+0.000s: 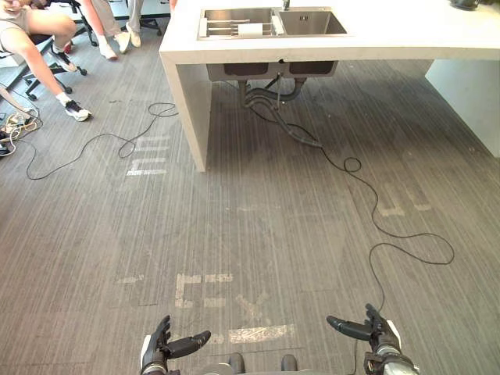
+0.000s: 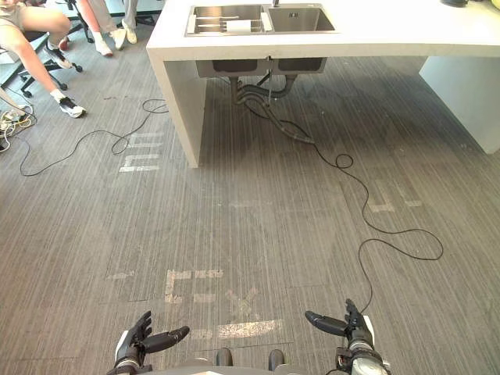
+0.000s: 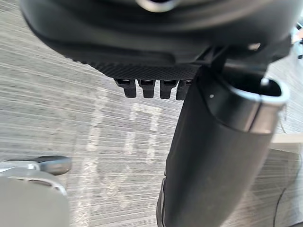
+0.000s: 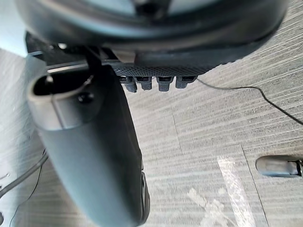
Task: Walk over to the sink, pick up the cup, carry it to the dishwasher, place the cup inside the dishwasher, then close the dishwasher door
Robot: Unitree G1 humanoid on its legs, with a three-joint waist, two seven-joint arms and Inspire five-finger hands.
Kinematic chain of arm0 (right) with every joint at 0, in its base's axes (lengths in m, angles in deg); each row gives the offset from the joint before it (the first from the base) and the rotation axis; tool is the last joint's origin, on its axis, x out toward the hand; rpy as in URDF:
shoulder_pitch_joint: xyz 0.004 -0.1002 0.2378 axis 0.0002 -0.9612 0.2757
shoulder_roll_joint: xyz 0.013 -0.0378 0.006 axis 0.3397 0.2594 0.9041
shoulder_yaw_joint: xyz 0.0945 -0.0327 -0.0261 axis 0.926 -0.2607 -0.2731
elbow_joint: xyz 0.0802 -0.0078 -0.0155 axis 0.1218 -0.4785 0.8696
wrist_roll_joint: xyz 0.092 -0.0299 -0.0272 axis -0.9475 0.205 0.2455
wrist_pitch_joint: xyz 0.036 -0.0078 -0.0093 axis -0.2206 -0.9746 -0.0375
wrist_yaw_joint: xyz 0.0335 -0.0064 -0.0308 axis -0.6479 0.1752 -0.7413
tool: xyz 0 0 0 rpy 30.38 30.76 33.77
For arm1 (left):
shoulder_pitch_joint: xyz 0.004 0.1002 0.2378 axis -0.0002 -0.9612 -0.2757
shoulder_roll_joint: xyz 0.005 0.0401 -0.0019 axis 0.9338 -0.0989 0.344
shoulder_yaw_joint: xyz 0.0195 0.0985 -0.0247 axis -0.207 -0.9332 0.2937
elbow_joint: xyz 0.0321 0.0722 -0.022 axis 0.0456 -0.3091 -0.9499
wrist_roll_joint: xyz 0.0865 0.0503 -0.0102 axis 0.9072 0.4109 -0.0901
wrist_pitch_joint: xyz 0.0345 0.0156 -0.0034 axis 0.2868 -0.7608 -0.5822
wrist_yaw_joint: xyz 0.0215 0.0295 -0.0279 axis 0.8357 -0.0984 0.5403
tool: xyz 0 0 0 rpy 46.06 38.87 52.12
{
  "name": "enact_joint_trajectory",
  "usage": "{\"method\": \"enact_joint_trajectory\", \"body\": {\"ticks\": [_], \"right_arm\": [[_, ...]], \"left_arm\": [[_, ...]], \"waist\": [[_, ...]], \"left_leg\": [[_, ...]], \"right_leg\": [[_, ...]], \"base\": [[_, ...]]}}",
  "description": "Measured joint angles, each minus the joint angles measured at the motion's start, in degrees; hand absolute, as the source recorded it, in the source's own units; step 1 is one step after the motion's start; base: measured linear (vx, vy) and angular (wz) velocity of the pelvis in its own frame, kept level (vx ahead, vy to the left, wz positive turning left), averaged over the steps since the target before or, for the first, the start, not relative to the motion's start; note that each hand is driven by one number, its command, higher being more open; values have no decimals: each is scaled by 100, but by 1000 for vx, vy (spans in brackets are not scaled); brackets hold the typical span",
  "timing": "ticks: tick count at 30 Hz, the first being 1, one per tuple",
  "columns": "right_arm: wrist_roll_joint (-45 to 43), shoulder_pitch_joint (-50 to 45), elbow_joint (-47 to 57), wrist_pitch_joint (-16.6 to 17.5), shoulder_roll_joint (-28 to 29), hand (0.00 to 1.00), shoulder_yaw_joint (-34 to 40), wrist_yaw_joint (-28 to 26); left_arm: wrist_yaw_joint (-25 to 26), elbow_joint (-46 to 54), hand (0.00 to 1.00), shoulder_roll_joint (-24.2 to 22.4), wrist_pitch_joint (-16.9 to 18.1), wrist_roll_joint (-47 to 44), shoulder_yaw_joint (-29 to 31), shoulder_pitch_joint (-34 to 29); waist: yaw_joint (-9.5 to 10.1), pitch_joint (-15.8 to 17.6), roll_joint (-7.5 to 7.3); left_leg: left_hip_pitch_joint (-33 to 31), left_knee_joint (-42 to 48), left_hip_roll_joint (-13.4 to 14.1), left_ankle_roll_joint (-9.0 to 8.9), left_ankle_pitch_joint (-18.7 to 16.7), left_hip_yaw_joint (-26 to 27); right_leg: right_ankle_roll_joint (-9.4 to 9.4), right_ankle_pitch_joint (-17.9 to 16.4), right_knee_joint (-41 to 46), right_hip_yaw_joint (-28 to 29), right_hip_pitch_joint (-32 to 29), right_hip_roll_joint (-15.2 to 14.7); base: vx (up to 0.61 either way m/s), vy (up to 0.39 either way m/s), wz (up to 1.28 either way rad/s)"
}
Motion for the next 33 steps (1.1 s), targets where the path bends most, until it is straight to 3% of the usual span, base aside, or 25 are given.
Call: {"method": "enact_joint_trajectory", "body": {"ticks": [2, 3, 5, 6, 10, 12, 13, 14, 15, 16, 18, 19, 21, 22, 24, 26, 27, 28, 29, 30, 31, 32, 33], "right_arm": [[2, 37, -43, -50, -68, 100, 91, 4], [2, 25, -44, -60, -72, 100, 112, 4], [2, 17, -44, -82, -75, 100, 114, -2], [2, 35, -44, -96, -99, 100, 107, -9], [3, 240, -50, -105, -187, 100, 55, -24], [3, 392, -46, -104, -298, 100, 54, -25], [2, 430, -33, -104, -345, 100, 52, -23], [1, 421, -22, -103, -386, 100, 53, -20], [1, 400, -22, -104, -395, 100, 53, -11], [1, 378, -24, -105, -439, 100, 48, -10], [0, 488, -14, -103, -447, 100, -73, -8], [-18, 506, -15, -105, -446, 100, -192, 1], [-194, 515, -9, -97, -413, 100, -452, 56], [-214, 566, -4, -58, -382, 100, -518, 118], [-214, 728, 47, -9, -328, 100, -506, 241], [-213, 952, 47, -9, -274, 100, -501, 317], [-208, 1057, 50, -6, -207, 100, -475, 386], [-206, 1052, 49, -6, -170, 100, -445, 423], [-205, 1002, 39, -8, -103, 100, -357, 470], [-203, 933, 22, -22, -98, 100, -362, 477], [-198, 924, -33, -28, -61, 100, -370, 482], [-182, 955, -77, -67, 92, 100, -406, 490], [-166, 963, -76, -66, 158, 100, -462, 480]], "left_arm": [[-5, 92, 100, -26, 0, 1, -1, -12], [-5, 118, 100, -18, 0, 1, 0, -14], [-4, 160, 100, 14, -4, 1, -1, -18], [1, 189, 100, 50, -4, 1, 0, 3], [52, 220, 100, 126, -7, 0, 79, 91], [69, 217, 100, 85, -20, -4, 122, 193], [99, 218, 100, 110, -18, -4, 116, 242], [150, 195, 100, 115, -17, -3, 118, 275], [163, 192, 100, 111, -17, -3, 118, 284], [170, 173, 100, 48, -17, -4, 118, 317], [163, 184, 100, -43, -7, -4, 115, 399], [145, 200, 100, -88, -7, -3, 112, 432], [100, 240, 100, -85, -12, -9, 111, 416], [95, 240, 100, -86, -18, -15, 92, 455], [88, 304, 100, -88, -19, -14, -15, 512], [52, 327, 100, -91, -21, -14, -21, 582], [55, 430, 100, -108, -25, -14, -15, 649], [57, 476, 100, -116, -25, -15, -16, 663], [56, 549, 100, -141, -19, -14, -17, 663], [60, 578, 100, -159, -1, -15, -9, 634], [68, 553, 100, -150, -4, -15, 16, 628], [163, 523, 100, -86, -15, -21, 40, 757], [183, 566, 100, -79, -3, -28, 127, 817]], "waist": [[2, 127, 56], [4, 190, 74], [-7, 245, 73], [-14, 313, 70], [-33, 390, 120], [-54, 491, 208], [-91, 513, 200], [-153, 515, 161], [-177, 497, 138], [-195, 438, 216], [-161, 433, 318], [-139, 496, 402], [10, 597, 374], [99, 633, 311], [201, 680, 227], [273, 712, 242], [349, 795, 163], [356, 803, 157], [366, 777, 206], [442, 718, 381], [494, 695, 427], [520, 733, 153], [517, 758, -7]], "left_leg": [[87, 453, -2, 104, -392, 47], [190, 563, -10, 158, -499, 38], [300, 642, -58, 214, -609, 3], [441, 698, -84, 229, -736, -28], [647, 536, 12, 149, -798, -131], [777, 452, 180, 22, -863, -201], [872, 380, 224, -105, -896, -301], [1006, 327, 248, -234, -971, -426], [1064, 327, 269, -284, -999, -487], [1070, 466, 424, -417, -1075, -585], [290, 2068, 810, -582, -1029, -630], [-339, 3562, 1188, -639, -749, -628], [-966, 5307, 1709, -424, -781, -387], [-1227, 5666, 1774, -349, -819, -273], [-1820, 5536, 1580, -313, -856, -252], [-2245, 4722, 1243, -336, -870, -260], [-2364, 3634, 879, -376, -822, -236], [-2357, 3034, 720, -401, -683, -239], [-2290, 1807, 504, -383, -102, -256], [-2165, 825, 491, -290, 809, -312], [-2056, 743, 488, 140, 1339, -300], [-1976, 667, 244, 135, 1219, -249], [-2041, 807, 88, 243, 1022, -210]], "right_leg": [[398, -629, 1522, -37, -434, -136], [519, -748, 2254, -146, -660, -221], [493, -847, 3134, -350, -1004, -383], [425, -997, 3540, -622, -1203, -563], [294, -971, 2740, -1297, -1590, -669], [126, -767, 2303, -1430, -1761, -537], [-2, -463, 1944, -1403, -1829, -465], [-306, -25, 2011, -1399, -1893, -495], [-410, 170, 2087, -1436, -1889, -507], [-543, 71, 2233, -1520, -1852, -437], [-636, -34, 1797, -1689, -1518, -131], [-706, 6, 1337, -1820, -1026, 136], [-894, -3, 801, -1857, -244, 438], [-959, -45, 670, -1811, 2, 456], [-1008, -78, 371, -1743, 292, 446], [-1011, -93, 168, -1673, 480, 377], [-909, -168, 37, -1648, 670, 263], [-821, -224, 19, -1664, 738, 212], [-660, -368, 20, -1700, 858, 178], [-488, -562, 41, -1637, 1008, 282], [-413, -669, 73, -1566, 1076, 287], [-320, -748, 133, -1528, 1062, 39], [-216, -812, 177, -1381, 1035, -129]], "base": [[91, 130, -8], [88, 125, 7], [108, 93, 12], [192, 117, 15], [259, 21, 13], [255, -80, 15], [330, -151, 44], [359, -185, 53], [408, -247, 51], [421, -276, 32], [510, -356, 27], [430, -302, 28], [407, -272, 10], [438, -261, -11], [339, -124, -12], [349, 20, -14], [375, 88, -5], [472, 140, 10], [447, 160, 8], [471, 172, -6], [467, 171, -9], [441, 169, 6], [421, 162, 17]]}}
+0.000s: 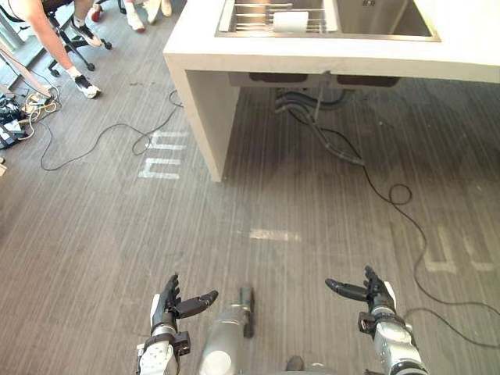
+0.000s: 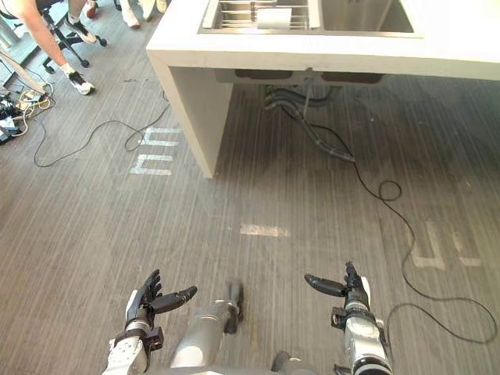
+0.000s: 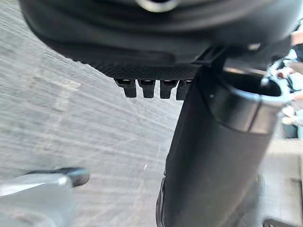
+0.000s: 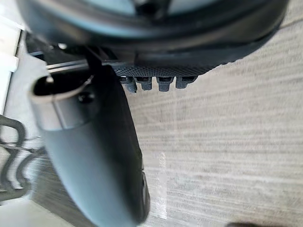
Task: Walk over to the sink, pick up the cup, carry it to the dishwasher, place the cup inside the dishwasher, then close the dishwasher door
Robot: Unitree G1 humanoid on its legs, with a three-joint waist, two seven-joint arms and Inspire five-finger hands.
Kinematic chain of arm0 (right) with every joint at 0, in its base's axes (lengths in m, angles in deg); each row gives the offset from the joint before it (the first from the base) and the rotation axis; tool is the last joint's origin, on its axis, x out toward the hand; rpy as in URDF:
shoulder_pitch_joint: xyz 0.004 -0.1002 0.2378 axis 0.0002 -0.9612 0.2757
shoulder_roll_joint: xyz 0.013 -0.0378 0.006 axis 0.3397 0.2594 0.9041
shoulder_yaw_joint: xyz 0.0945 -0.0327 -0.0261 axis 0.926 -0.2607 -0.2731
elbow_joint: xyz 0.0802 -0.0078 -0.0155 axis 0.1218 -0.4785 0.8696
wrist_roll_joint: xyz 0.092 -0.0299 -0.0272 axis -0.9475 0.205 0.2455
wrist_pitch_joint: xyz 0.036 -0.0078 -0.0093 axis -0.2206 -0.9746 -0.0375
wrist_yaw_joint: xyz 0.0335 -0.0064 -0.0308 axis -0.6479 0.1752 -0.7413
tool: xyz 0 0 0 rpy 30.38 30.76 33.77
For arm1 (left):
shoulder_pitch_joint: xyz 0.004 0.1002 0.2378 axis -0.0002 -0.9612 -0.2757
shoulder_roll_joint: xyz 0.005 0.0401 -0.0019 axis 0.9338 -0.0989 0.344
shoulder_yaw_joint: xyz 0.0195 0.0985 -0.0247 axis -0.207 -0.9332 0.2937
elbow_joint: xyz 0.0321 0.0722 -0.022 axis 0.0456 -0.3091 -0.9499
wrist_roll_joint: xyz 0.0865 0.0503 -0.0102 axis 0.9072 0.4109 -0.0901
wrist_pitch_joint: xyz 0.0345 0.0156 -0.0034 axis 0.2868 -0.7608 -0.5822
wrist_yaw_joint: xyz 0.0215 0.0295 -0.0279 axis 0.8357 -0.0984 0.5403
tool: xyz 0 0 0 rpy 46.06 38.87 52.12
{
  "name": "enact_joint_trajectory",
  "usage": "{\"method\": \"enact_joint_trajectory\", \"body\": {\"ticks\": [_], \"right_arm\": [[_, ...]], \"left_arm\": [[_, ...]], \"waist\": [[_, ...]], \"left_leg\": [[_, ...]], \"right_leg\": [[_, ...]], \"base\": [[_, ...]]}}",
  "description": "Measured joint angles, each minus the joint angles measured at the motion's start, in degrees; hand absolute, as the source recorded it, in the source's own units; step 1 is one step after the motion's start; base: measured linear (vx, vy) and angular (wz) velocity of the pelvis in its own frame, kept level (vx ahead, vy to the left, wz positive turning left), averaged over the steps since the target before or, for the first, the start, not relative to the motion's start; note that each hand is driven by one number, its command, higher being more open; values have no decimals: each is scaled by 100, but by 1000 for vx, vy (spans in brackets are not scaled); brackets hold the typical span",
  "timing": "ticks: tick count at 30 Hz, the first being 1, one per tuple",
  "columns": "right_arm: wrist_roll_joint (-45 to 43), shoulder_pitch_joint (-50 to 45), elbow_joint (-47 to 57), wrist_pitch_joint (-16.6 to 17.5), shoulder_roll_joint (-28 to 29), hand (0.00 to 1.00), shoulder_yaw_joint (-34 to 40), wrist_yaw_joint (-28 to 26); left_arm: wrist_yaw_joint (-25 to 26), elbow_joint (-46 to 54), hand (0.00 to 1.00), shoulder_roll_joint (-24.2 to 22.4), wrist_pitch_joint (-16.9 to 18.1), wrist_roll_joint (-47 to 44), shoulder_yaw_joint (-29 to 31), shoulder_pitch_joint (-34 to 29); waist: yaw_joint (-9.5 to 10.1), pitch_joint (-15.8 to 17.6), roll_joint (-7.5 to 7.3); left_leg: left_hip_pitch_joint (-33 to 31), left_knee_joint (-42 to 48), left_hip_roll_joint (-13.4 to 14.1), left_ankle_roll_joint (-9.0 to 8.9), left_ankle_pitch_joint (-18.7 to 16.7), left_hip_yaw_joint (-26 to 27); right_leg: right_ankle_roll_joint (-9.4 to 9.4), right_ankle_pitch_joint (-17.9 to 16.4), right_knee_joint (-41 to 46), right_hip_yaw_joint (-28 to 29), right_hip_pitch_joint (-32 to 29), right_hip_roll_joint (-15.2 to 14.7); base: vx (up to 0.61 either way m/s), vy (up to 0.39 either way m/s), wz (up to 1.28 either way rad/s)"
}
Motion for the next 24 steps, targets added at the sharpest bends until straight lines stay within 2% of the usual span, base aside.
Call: {"method": "enact_joint_trajectory", "body": {"ticks": [1, 2, 4, 5, 6, 7, 8, 9, 10, 11, 13, 14, 15, 16, 17, 18, 20, 21, 22, 23, 24], "right_arm": [[6, 10, -4, -2, 7, 100, -12, -4], [31, 75, -8, -21, 48, 100, -87, -20], [61, 105, -16, -19, 73, 100, -159, -33], [81, 89, -27, -18, 134, 100, -265, -55], [117, 54, -26, -18, 169, 100, -318, -65], [199, -3, -27, -18, 179, 100, -396, -105], [229, -49, -27, -19, 176, 100, -477, -141], [229, -71, -35, -19, 189, 100, -493, -154], [231, -107, -92, -18, 220, 100, -506, -163], [242, -122, -206, -25, 218, 100, -572, -167], [289, -170, -254, -33, 217, 100, -603, -174], [296, -185, -255, -36, 210, 100, -598, -173], [298, -212, -265, -38, 195, 100, -594, -170], [297, -256, -272, -38, 195, 100, -593, -167], [299, -273, -358, -41, 127, 100, -589, -177], [297, -266, -420, -52, 108, 100, -589, -178], [282, -202, -410, -47, 120, 100, -582, -175], [268, -171, -392, -49, 162, 100, -558, -157], [234, -274, -335, -51, 212, 100, -558, -147], [215, -345, -258, -52, 240, 100, -569, -146], [168, -434, -100, -46, 302, 100, -591, -120]], "left_arm": [[0, -2, 100, -5, -3, -8, 1, 12], [9, -24, 100, -45, -25, -30, 3, -23], [8, -28, 100, -87, -29, -30, -4, -102], [9, 1, 100, -94, -28, -38, -7, -245], [9, 16, 100, -76, -29, -45, -7, -309], [11, 34, 100, -36, -32, -96, -9, -345], [51, 91, 100, -11, -31, -151, -7, -385], [85, 109, 100, -1, -30, -162, -5, -410], [115, 106, 100, 17, -30, -211, -1, -454], [122, 105, 100, 40, -22, -213, -1, -478], [125, 103, 100, 52, -19, -213, 11, -433], [126, 102, 100, 50, -18, -207, 12, -363], [124, 99, 100, 43, -16, -206, 5, -324], [122, 91, 100, 43, -18, -206, -1, -319], [136, 34, 100, -43, -32, -212, -1, -277], [150, 67, 100, -86, -14, -208, 5, -311], [197, 71, 100, -92, -19, -207, 5, -264], [200, 142, 100, -115, -49, -206, -2, -171], [200, 344, 100, -161, -96, -205, -16, -174], [200, 498, 100, -187, -106, -205, -24, -207], [206, 878, 100, -189, -118, -209, -98, -293]], "waist": [[3, 12, -21], [61, 31, -92], [99, 28, -86], [109, 13, -68], [103, 4, -73], [87, -5, -90], [40, -7, -92], [10, -6, -91], [-72, -10, -69], [-197, -5, -51], [-256, -1, -40], [-297, -15, -65], [-349, -25, -84], [-372, -45, -117], [-378, -92, -5], [-323, -247, 118], [-337, -280, 187], [-340, -270, 209], [-349, -249, 241], [-329, -234, 245], [-221, -210, 228]], "left_leg": [[-14, 65, -20, 15, -73, 30], [18, 468, -88, 136, -437, 191], [179, 643, -91, 165, -739, 306], [531, 632, -82, 167, -1008, 428], [756, 581, -82, 179, -1126, 469], [1028, 508, -103, 188, -1261, 479], [1311, 394, -121, 192, -1375, 459], [1465, 317, -127, 210, -1433, 452], [1782, 141, -132, 212, -1496, 422], [2028, 72, -89, 159, -1542, 352], [2207, 58, -34, 80, -1634, 268], [2272, 30, -30, 5, -1676, 153], [2393, -29, -60, -122, -1749, -17], [2467, -46, -90, -183, -1789, -131], [2566, -83, -10, -261, -1845, -300], [2544, -89, 144, -316, -1873, -551], [2353, 271, 291, -416, -1930, -741], [2084, 1012, 427, -446, -1926, -793], [1742, 2134, 637, -658, -1778, -766], [1548, 2758, 757, -721, -1571, -719], [1172, 3706, 987, -655, -1615, -600]], "right_leg": [[25, -15, 3, 43, 17, -36], [186, -33, 91, 293, 142, -185], [369, -102, 581, 437, 74, -340], [531, -110, 1810, 590, -269, -525], [777, 3, 2655, 657, -562, -653], [850, 48, 3722, 708, -994, -792], [704, -31, 4403, 675, -1398, -865], [587, -99, 4602, 627, -1590, -888], [368, -241, 4629, 480, -1931, -873], [249, -343, 4151, 346, -2187, -780], [182, -325, 3115, 310, -2506, -531], [156, -14, 2194, 346, -2727, -333], [-48, 802, 1398, 495, -2819, -156], [-125, 1279, 1231, 620, -2795, -110], [-32, 1462, 1299, 671, -2759, -53], [-117, 1225, 1309, 531, -2736, 71], [-186, 1027, 1238, 335, -2626, 154], [-230, 879, 1095, 159, -2356, 224], [-271, 808, 890, -30, -1920, 326], [-292, 753, 798, -82, -1692, 383], [-410, 578, 697, -110, -1353, 462]], "base": [[416, 163, -8], [324, 112, -28], [331, 125, -45], [419, 167, -47], [416, 158, -41], [439, 116, -15], [296, 69, -8], [429, 72, 0], [329, 16, 15], [396, 4, 24], [278, -42, 33], [392, -87, 57], [409, -106, 67], [434, -155, 67], [537, -228, 50], [530, -241, 39], [358, -193, 42], [423, -260, 78], [417, -245, 76], [402, -196, 55], [192, -76, 21]]}}
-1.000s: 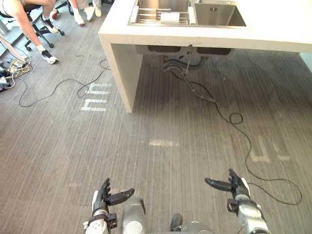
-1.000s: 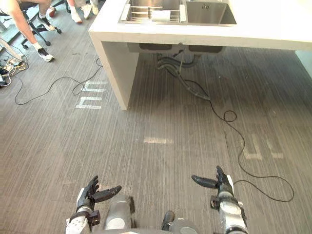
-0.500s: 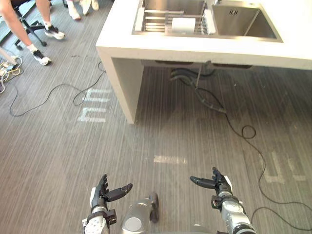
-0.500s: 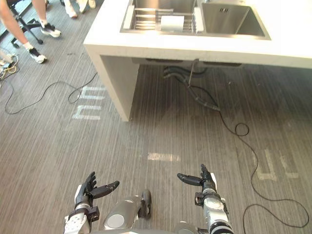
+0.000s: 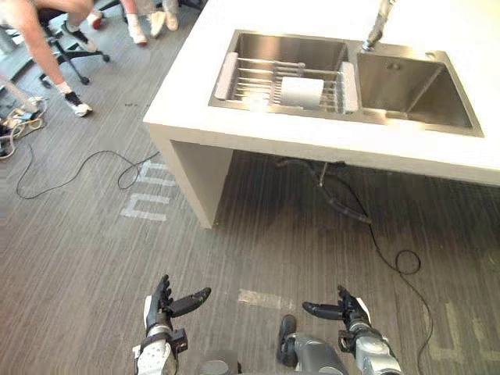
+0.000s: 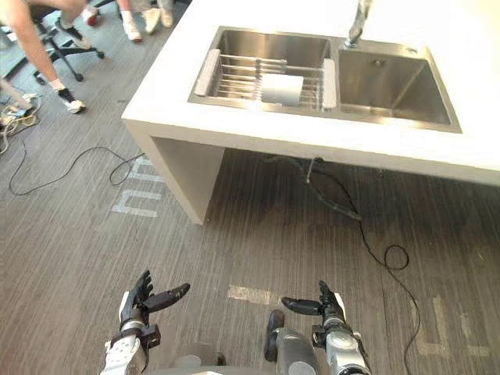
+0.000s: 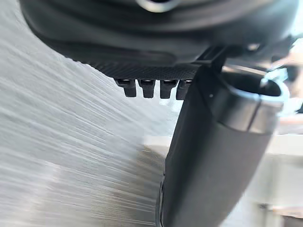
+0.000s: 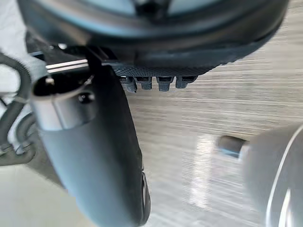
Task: Walk over to the sink, pick up the cup, carry it to the dishwasher, place the cup inside the dishwasher, then close the dishwasher door
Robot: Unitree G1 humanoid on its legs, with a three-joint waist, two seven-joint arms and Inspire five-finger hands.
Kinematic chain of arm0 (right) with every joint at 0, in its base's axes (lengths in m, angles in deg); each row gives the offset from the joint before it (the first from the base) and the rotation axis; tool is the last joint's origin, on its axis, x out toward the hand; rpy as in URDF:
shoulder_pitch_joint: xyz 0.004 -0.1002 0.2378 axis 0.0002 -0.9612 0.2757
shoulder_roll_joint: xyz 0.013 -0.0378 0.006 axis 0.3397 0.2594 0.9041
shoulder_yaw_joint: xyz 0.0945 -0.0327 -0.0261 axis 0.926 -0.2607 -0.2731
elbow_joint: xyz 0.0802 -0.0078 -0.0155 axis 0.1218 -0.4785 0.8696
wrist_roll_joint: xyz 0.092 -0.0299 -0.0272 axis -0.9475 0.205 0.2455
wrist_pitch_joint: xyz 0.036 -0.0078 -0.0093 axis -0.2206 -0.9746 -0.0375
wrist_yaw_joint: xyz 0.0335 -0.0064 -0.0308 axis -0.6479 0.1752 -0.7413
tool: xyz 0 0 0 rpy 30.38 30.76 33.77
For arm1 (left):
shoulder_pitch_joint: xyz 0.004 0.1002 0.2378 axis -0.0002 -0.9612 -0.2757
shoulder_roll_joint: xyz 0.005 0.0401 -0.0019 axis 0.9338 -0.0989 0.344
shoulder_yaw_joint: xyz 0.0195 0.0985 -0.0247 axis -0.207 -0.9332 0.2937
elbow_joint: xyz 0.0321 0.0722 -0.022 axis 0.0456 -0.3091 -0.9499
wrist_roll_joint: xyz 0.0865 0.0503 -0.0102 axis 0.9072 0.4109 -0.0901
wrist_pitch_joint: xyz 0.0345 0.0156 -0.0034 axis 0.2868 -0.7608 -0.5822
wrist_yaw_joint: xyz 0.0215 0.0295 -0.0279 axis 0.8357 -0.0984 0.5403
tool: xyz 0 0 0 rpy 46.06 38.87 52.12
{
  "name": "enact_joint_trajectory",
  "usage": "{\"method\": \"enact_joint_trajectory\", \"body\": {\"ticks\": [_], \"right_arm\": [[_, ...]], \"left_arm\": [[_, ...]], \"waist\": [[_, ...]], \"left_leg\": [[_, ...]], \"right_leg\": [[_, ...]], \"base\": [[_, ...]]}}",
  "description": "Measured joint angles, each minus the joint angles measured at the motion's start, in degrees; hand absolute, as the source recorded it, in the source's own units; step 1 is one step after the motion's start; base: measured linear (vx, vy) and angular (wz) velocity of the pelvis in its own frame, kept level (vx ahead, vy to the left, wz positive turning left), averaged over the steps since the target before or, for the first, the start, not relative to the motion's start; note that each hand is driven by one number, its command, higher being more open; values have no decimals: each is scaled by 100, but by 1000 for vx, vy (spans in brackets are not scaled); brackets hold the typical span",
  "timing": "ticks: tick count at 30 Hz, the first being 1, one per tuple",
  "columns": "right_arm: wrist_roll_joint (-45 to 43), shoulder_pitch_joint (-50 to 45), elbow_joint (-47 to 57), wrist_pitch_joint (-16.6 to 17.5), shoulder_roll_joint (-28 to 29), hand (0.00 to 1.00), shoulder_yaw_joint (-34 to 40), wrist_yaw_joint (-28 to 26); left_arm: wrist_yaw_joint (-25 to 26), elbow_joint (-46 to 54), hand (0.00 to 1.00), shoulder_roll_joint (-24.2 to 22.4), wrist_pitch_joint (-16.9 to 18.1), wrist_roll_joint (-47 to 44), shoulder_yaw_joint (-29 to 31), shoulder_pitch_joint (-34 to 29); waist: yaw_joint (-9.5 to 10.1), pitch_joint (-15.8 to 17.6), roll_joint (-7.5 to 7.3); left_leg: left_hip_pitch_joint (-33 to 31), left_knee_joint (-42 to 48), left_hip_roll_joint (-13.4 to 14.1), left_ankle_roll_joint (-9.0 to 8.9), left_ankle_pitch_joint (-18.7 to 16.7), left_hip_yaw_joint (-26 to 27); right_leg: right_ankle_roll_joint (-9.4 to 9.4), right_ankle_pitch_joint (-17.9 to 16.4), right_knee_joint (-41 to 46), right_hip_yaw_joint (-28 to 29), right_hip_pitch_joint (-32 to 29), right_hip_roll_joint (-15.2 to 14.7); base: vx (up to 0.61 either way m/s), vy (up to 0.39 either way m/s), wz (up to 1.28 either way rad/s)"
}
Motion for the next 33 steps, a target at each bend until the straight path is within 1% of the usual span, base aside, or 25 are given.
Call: {"method": "enact_joint_trajectory", "body": {"ticks": [1, 2, 3, 6, 7, 8, 9, 10, 12, 14, 15, 16, 17, 18, 19, 21, 22, 23, 25, 26, 28, 29, 30, 32, 33], "right_arm": [[-4, -1, 58, 8, 21, 100, 2, 25], [-12, 66, 161, 50, 21, 100, 15, 61], [-13, 115, 159, 65, 15, 100, 32, 76], [-10, 223, 155, 60, 15, 100, 126, 117], [-8, 217, 156, 60, -11, 100, 127, 133], [-3, 208, 156, 59, -46, 100, 130, 145], [3, 203, 133, 43, -48, 100, 130, 141], [5, 208, 125, 10, 34, 100, 123, 145], [10, 194, 224, 7, 172, 100, 117, 79], [12, 248, 284, 7, 183, 100, 119, 76], [11, 280, 302, 7, 237, 100, 115, 62], [42, 234, 317, 11, 369, 100, 108, 37], [55, 229, 328, 16, 397, 100, 81, 6], [59, 241, 329, 19, 401, 100, 64, -5], [60, 257, 319, 27, 419, 100, 56, -32], [63, 234, 284, 26, 457, 100, 42, -42], [67, 194, 212, 26, 525, 100, -21, -50], [70, 155, 123, 23, 539, 100, -130, -49], [133, 145, -5, -21, 539, 100, -344, -76], [166, 152, -31, -25, 538, 100, -400, -104], [241, 141, -38, -21, 523, 100, -470, -103], [241, 134, -129, -18, 427, 100, -515, -109], [240, 153, -235, -24, 302, 100, -574, -120], [237, 131, -244, -25, 252, 100, -568, -132], [235, 113, -244, -25, 251, 100, -565, -130]], "left_arm": [[0, 179, 100, 17, -1, 1, -53, -5], [0, 605, 100, 22, -1, 1, -146, 10], [0, 779, 100, 24, 1, 1, -168, 13], [8, 1595, 100, 16, 1, 13, -197, 14], [29, 1932, 100, 8, 14, 39, -196, 14], [66, 2186, 100, -9, 35, 117, -185, -4], [136, 2494, 100, -29, 61, 218, -125, -15], [176, 2595, 100, 11, 57, 262, -68, 65], [313, 3358, 100, 24, 59, 381, 30, 58], [374, 3844, 100, 29, 57, 488, -19, 15], [413, 4303, 100, 29, 64, 594, -45, -84], [510, 4853, 100, 157, 224, 833, -178, -165], [536, 5098, 100, 252, 319, 926, -218, -161], [557, 5206, 100, 273, 381, 965, -218, -162], [638, 5400, 100, 281, 491, 1037, -213, -164], [719, 5509, 100, 276, 513, 1039, -239, -195], [825, 5632, 100, 271, 524, 1069, -268, -300], [897, 5667, 100, 270, 552, 1112, -298, -364], [965, 5719, 100, 278, 607, 1134, -359, -392], [981, 5719, 100, 286, 619, 1133, -414, -381], [994, 5717, 100, 323, 618, 1131, -517, -382], [977, 5629, 100, 311, 634, 1141, -661, -365], [868, 5566, 100, 298, 630, 1161, -844, -363], [722, 5500, 100, 315, 633, 1239, -1008, -248], [668, 5447, 100, 334, 632, 1248, -1057, -169]], "waist": [[53, 6, -23], [101, 3, -53], [115, 10, -55], [169, 64, -133], [193, 66, -138], [217, 40, -87], [289, 30, -15], [299, 65, -155], [339, 19, -398], [348, 21, -405], [343, 31, -385], [283, 26, -388], [217, 17, -403], [197, 17, -403], [180, 19, -400], [168, 22, -395], [163, 29, -370], [146, 25, -326], [129, 17, -331], [89, 6, -350], [-3, -53, -458], [-98, -67, -334], [-95, -185, -93], [-133, -279, 60], [-158, -283, 68]], "left_leg": [[-176, 251, 63, 49, -58, 63], [-672, 394, 47, 82, -181, 79], [-843, 313, 16, 69, -205, 81], [-1113, -1179, -460, 10, -261, 89], [-1094, -2233, -688, -31, 21, 29], [-1028, -3093, -782, -22, 486, 4], [-834, -3584, -795, 424, 1421, 14], [-777, -3596, -914, 405, 1425, 88], [-760, -3483, -1124, 583, 1129, 213], [-673, -3377, -1176, 662, 936, 274], [-418, -3404, -1138, 659, 776, 327], [177, -3637, -1067, 683, 656, 377], [411, -3767, -1053, 693, 627, 364], [510, -3856, -1039, 688, 615, 365], [696, -4000, -1013, 668, 593, 374], [853, -4067, -968, 626, 546, 368], [1027, -4090, -870, 551, 433, 370], [1103, -4086, -778, 482, 369, 372], [1208, -4084, -633, 337, 295, 390], [1227, -4064, -603, 242, 263, 382], [1225, -3995, -671, 100, 174, 314], [1252, -3908, -636, -32, 50, 178], [1211, -3837, -410, -97, 13, 80], [1176, -3776, -174, -152, -15, -105], [1140, -3691, -120, -154, -14, -178]], "right_leg": [[-25, -66, -33, 1, 103, 6], [-4, -109, -221, -6, 295, -11], [1, -111, -322, -2, 376, -24], [215, -112, -661, -12, 781, -242], [368, -122, -677, -31, 858, -365], [508, -211, -643, -14, 890, -394], [665, -373, -567, 127, 971, -353], [660, -388, -559, 189, 981, -475], [649, -379, -704, 377, 1086, -705], [729, -334, -555, 448, 1111, -786], [846, -373, 50, 485, 991, -843], [1154, -371, 1702, 489, 599, -1057], [1152, -373, 2437, 468, 311, -1136], [1147, -375, 2731, 450, 158, -1166], [1076, -415, 3326, 317, -219, -1288], [946, -488, 3623, 195, -464, -1351], [750, -605, 3630, 65, -656, -1329], [657, -659, 3348, -28, -738, -1264], [587, -667, 2393, -191, -891, -1140], [531, -548, 1653, -179, -996, -1067], [421, 109, 672, 66, -1022, -976], [292, 610, 566, 130, -951, -895], [226, 610, 327, 113, -812, -636], [92, 585, 21, -31, -616, -365], [64, 574, -72, -97, -529, -306]], "base": [[299, -100, 13], [226, -64, 3], [417, -37, 5], [365, 89, 7], [361, 148, 2], [385, 181, -16], [415, 179, -14], [416, 170, -7], [392, 128, -2], [354, 108, -21], [393, 129, -34], [424, 125, -25], [346, 82, -11], [240, 30, -3], [169, 9, -7], [123, -23, -7], [141, -91, -8], [208, -163, -9], [168, -171, -4], [204, -217, 6], [232, -252, 18], [297, -306, 16], [290, -303, 8], [165, -186, 7], [156, -221, 38]]}}
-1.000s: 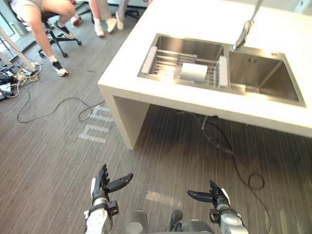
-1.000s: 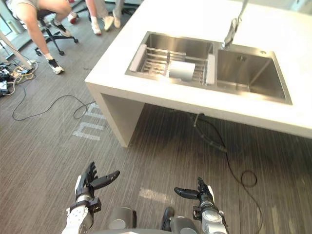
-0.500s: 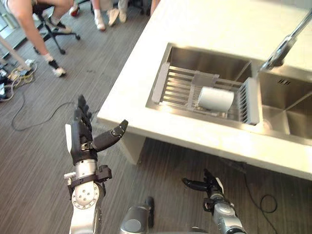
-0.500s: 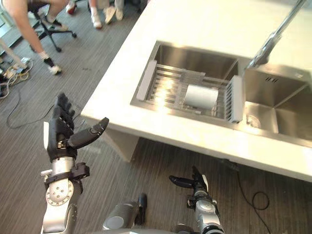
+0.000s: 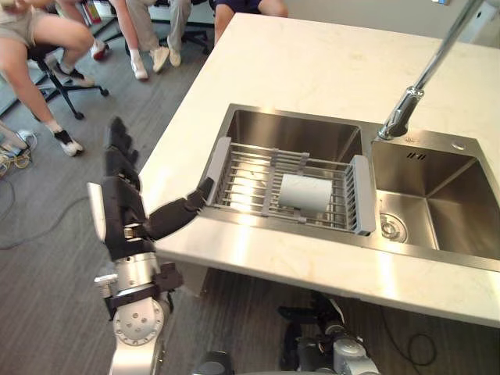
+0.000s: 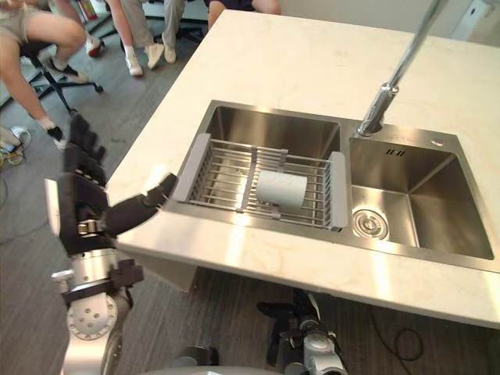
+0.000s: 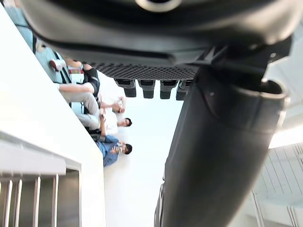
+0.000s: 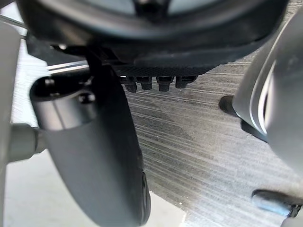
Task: Walk over to the sink, pick up the cup, carry it to the dishwasher, place the cup inside the dishwasher, then close the dishwasher door
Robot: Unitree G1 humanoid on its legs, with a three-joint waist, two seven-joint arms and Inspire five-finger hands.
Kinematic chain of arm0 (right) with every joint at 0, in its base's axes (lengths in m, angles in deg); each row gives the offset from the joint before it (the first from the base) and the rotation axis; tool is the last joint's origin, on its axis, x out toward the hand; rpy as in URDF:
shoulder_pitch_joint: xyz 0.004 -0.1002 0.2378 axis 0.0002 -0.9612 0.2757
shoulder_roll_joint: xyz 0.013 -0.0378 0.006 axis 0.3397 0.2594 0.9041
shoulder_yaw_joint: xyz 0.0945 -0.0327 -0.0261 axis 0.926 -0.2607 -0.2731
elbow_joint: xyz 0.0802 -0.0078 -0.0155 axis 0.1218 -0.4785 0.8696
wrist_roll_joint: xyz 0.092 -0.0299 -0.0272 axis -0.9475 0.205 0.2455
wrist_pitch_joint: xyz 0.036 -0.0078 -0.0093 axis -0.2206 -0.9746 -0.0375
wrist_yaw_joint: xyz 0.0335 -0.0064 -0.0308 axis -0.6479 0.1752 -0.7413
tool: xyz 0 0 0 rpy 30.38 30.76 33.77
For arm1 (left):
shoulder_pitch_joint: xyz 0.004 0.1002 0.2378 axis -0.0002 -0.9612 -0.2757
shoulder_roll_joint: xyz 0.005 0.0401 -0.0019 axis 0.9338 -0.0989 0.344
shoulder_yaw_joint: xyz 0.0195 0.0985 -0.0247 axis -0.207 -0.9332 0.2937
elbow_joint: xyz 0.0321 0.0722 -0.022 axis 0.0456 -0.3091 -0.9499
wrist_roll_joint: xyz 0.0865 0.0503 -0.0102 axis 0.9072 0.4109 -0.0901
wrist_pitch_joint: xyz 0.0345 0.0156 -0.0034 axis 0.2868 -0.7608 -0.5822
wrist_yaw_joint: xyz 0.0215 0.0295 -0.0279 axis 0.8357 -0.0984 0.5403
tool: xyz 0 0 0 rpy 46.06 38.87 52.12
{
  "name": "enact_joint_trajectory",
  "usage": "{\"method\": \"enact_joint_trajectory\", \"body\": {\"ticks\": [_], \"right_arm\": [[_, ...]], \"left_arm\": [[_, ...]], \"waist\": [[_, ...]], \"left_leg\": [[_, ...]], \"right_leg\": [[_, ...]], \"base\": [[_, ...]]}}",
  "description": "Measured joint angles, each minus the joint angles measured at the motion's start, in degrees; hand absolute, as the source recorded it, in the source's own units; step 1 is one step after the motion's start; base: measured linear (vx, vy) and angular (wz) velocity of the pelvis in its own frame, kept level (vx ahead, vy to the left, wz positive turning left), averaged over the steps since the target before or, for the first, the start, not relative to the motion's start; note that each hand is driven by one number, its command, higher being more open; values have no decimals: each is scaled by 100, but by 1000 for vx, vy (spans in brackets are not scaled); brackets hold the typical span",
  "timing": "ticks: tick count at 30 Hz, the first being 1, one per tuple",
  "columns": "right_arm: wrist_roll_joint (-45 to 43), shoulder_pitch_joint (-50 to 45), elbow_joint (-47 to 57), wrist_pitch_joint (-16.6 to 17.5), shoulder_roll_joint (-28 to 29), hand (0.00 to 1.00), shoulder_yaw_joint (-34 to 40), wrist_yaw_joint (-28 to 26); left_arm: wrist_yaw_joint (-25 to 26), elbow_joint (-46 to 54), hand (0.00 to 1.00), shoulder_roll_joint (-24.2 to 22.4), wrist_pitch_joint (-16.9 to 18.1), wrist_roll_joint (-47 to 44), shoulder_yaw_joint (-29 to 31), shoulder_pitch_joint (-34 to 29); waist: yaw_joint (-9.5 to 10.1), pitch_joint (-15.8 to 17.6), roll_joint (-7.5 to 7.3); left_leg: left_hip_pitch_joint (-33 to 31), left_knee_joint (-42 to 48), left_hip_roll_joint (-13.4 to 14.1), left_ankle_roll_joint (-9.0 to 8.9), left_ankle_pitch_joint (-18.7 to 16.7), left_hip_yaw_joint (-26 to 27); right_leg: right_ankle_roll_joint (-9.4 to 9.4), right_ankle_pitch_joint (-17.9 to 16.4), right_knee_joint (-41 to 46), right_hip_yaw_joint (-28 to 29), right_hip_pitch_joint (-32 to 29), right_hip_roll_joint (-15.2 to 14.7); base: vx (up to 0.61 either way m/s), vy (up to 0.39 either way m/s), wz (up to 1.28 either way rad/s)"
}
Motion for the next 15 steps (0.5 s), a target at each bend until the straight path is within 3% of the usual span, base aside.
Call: {"method": "enact_joint_trajectory", "body": {"ticks": [2, 3, 5, 7, 9, 10, 12, 13, 15], "right_arm": [[-25, -87, 1, 6, -20, 100, -1, 25], [-51, -118, 4, 6, -57, 100, -2, 33], [-207, -117, 5, 7, -62, 100, -2, 56], [-229, -106, 7, 9, -68, 100, -5, 87], [-225, -110, 26, 9, -75, 100, -10, 91], [-223, -112, 24, 6, -48, 100, -10, 99], [-218, -191, 151, 12, 64, 100, -19, 76], [-189, -329, 235, 43, 113, 100, -212, -18], [-188, -359, 235, 44, 126, 100, -236, -20]], "left_arm": [[-175, -268, 100, 67, 1, -5, -132, 281], [-222, -391, 100, 71, 0, -10, -147, 323], [-268, -438, 100, 137, -7, -14, -149, 323], [-276, -439, 100, 273, -6, -14, -148, 349], [-287, -453, 100, 380, -7, -10, -148, 391], [-286, -494, 100, 445, -10, -10, -132, 431], [-334, -552, 100, 628, -39, -2, -165, 488], [-568, -548, 100, 871, -70, 57, -654, 488], [-624, -549, 100, 877, -79, 106, -754, 488]], "waist": [[17, 10, -29], [56, 15, -36], [127, 31, -75], [221, 35, -98], [228, 21, -74], [272, 17, -156], [223, -7, -317], [221, -73, -381], [211, -78, -390]], "left_leg": [[-376, 900, 145, -67, 18, -141], [-778, 1788, 246, -176, -84, -165], [-1139, 2089, 148, -119, -313, -235], [-1324, 1558, -71, -74, -305, -380], [-1319, 549, -314, -48, 239, -632], [-1195, 334, -389, -7, 608, -589], [-1065, 40, -528, 69, 738, -526], [-690, -496, -680, 178, 913, -297], [-691, -529, -700, 177, 930, -297]], "right_leg": [[-87, -33, -290, -175, 322, 137], [-156, -42, -448, -199, 502, 210], [-206, -85, -506, -174, 607, 221], [-182, -69, -540, -67, 641, 215], [-110, -70, -538, -7, 670, 210], [-33, -69, -531, 131, 669, 174], [52, -40, -636, 220, 680, 47], [185, 144, -1021, 415, 895, -57], [177, 173, -1071, 421, 903, -37]], "base": [[153, -221, 38], [103, -127, 12], [99, -66, -7], [109, 34, -25], [132, 104, -26], [144, 112, -22], [161, 150, -23], [111, 158, -30], [38, 60, -15]]}}
